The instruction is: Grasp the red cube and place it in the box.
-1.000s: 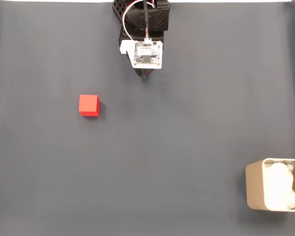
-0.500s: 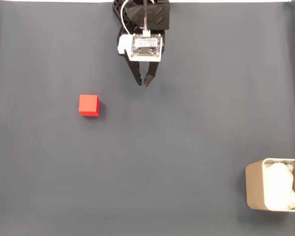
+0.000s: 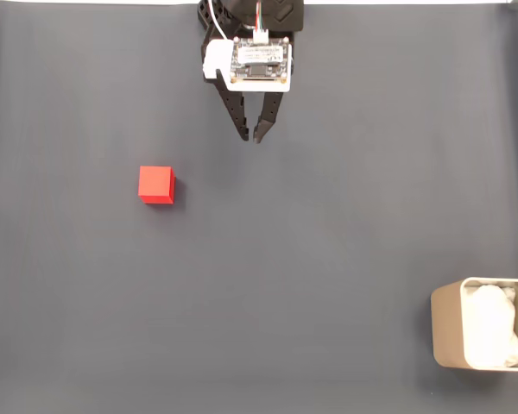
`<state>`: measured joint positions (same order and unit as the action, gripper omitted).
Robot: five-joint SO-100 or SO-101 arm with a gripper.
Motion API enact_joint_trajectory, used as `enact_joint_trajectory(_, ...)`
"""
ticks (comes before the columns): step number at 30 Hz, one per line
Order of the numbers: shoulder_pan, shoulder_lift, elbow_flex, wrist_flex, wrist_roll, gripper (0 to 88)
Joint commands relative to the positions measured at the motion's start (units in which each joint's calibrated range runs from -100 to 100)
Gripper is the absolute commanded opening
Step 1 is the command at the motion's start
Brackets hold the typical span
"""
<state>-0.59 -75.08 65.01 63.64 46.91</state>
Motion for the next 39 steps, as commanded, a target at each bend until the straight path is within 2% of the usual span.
enact_joint_trajectory(1, 1.8, 3.6, -7.3, 1.5, 0.9, 1.1)
enact_joint_trajectory(22, 18.3, 18.8, -27.1, 7.6, 4.4, 2.8)
enact_joint_trajectory(33, 25.5, 22.6, -27.8, 7.1, 8.8, 12.2)
enact_joint_trajectory(39, 27.0, 24.3, -25.6, 1.8, 10.1, 19.9)
